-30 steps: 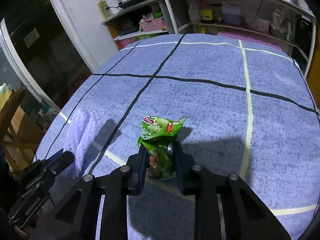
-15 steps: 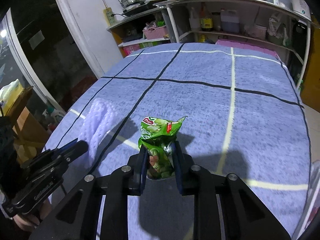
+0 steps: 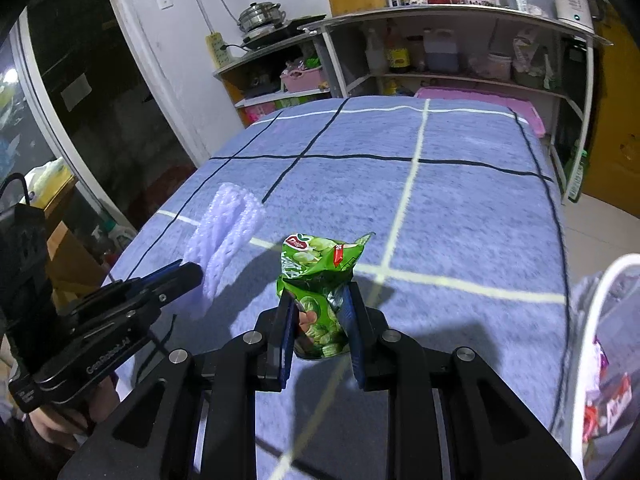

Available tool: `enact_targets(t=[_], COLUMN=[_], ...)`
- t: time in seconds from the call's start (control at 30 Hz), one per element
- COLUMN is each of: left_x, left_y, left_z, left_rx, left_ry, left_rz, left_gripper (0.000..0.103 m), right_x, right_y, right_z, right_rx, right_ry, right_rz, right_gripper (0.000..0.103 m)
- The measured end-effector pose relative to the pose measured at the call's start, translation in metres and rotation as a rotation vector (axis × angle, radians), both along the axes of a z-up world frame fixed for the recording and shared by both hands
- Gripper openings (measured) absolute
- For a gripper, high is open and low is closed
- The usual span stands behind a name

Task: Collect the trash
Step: 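Carry the mesh sleeve and green wrapper over the bin with both grippers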

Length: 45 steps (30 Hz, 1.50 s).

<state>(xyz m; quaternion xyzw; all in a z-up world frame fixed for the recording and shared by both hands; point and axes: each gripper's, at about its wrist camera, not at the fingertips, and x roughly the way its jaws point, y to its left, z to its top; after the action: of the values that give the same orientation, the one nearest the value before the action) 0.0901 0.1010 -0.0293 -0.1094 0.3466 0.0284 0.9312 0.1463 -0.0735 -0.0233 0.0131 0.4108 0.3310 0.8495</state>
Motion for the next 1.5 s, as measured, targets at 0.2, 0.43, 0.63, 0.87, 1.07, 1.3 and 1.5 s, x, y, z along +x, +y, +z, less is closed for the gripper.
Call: enact_targets(t=[0.2, 0.43, 0.63, 0.87, 1.07, 1.3, 1.5], left_x=[-0.004, -0.004, 0.000, 0.008, 0.019, 0.032, 0.041], left_y=[-0.026, -0.052, -0.075, -0.108, -0.142, -0.181, -0.207], left_z=[0.003, 0.006, 0.008, 0.011, 0.015, 0.016, 0.017], left_rx=[0.004, 0.006, 0.012, 0.024, 0.035, 0.044, 0.049], left_ry=[0.004, 0.006, 0.010, 0.013, 0.008, 0.006, 0.008], left_rz=[-0.050, -0.103, -0.146, -0.206, -0.271, -0.352, -0.401], left_gripper=[0.014, 0.014, 0.014, 0.014, 0.014, 0.014, 0.014], right_x=[-0.014, -0.025, -0.031, -0.033, -0.035, -0.037, -0.037], right_y=[-0.025, -0.058, -0.086, -0.122, -0.159, -0.195, -0.219], right_z=[0.004, 0.007, 0.006, 0.007, 0.006, 0.006, 0.003], right_rx=[0.012, 0.018, 0.024, 0.039, 0.053, 0.054, 0.057], right_ry=[-0.007, -0.011, -0.010, -0.014, -0.014, -0.013, -0.007], right_rz=[-0.031, -0.080, -0.129, -0.191, -0.263, -0.335, -0.384], right_gripper=[0.024, 0.024, 0.024, 0.024, 0.024, 0.024, 0.024])
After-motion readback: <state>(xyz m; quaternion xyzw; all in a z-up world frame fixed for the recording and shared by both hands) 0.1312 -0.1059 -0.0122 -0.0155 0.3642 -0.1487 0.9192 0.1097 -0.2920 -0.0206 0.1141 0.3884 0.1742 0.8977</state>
